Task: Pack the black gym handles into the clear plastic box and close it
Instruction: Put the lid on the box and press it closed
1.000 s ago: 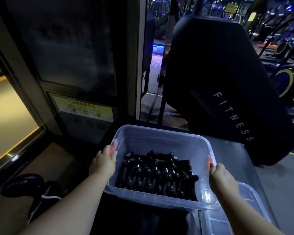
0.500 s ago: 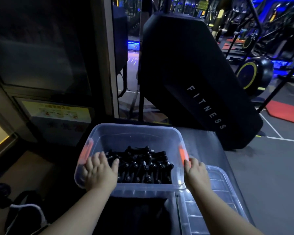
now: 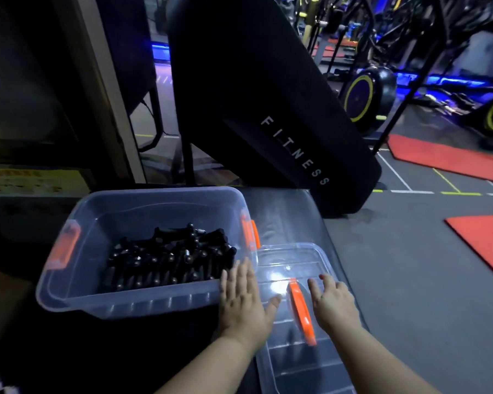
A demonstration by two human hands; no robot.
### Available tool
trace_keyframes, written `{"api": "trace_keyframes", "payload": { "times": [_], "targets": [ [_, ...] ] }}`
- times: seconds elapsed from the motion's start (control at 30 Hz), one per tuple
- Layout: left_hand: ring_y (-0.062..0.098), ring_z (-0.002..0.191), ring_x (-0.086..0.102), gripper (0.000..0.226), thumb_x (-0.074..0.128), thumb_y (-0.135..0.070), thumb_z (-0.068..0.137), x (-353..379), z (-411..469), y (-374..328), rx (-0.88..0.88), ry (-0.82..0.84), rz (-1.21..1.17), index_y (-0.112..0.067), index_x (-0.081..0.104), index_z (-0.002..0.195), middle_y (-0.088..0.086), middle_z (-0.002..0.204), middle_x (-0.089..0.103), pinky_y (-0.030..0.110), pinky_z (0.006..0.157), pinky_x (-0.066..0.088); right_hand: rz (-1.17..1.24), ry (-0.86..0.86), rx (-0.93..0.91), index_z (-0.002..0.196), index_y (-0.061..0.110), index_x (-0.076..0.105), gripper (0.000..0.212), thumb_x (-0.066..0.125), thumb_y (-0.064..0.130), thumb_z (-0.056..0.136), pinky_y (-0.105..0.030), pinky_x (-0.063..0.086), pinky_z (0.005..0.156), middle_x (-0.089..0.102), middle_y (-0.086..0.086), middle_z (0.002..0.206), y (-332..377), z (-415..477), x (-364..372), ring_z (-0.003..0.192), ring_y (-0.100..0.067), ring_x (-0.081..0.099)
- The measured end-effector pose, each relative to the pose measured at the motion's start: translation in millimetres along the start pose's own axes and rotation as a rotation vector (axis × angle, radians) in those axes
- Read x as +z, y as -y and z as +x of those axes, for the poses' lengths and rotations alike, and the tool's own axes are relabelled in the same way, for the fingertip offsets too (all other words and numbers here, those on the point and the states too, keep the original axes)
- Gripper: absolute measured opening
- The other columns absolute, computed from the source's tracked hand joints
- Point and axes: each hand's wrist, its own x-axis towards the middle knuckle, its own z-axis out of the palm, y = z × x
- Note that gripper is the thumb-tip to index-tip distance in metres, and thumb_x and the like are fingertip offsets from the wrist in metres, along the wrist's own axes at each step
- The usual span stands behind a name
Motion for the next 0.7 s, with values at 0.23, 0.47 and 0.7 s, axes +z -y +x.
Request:
{"api": "trace_keyframes", "payload": {
  "times": [0.23, 0.47, 0.7],
  "targets": [
    [0.016, 0.147, 0.013, 0.075, 0.037, -0.055, 0.087, 51, -11, -32, -0.034, 0.105, -0.071, -0.012, 0.027, 0.148, 0.000, 0.157, 0.017, 0.030, 0.114, 0.002, -0.038, 0.061, 0.094, 0.137, 0.030, 0.040, 0.053, 0.032, 0.059, 0.094, -0.045, 0.038, 0.100, 0.043, -0.009, 0.136, -53, 2, 9, 0.125, -0.031, 0.043],
    [0.022, 0.147, -0.001, 0.075, 0.031, -0.055, 0.095, 102, -17, -27, -0.386, 0.474, -0.103, -0.016, 0.001, 0.152, 0.002, 0.161, -0.003, 0.042, 0.117, 0.011, -0.047, 0.120, 0.170, 0.140, 0.032, 0.035, 0.055, 0.032, 0.061, 0.093, -0.044, 0.038, 0.100, 0.041, -0.005, 0.140, -102, 4, 24, 0.126, -0.029, 0.041],
    [0.023, 0.147, 0.003, 0.084, 0.040, -0.050, 0.094, 130, -18, -29, -0.561, 0.357, -0.196, -0.012, -0.008, 0.151, 0.006, 0.161, 0.004, 0.039, 0.115, 0.018, -0.012, 0.214, 0.297, 0.150, 0.030, 0.014, 0.068, 0.035, 0.060, 0.092, -0.048, 0.032, 0.107, 0.030, -0.008, 0.151, -152, 0, 52, 0.136, -0.029, 0.033]
  ]
}}
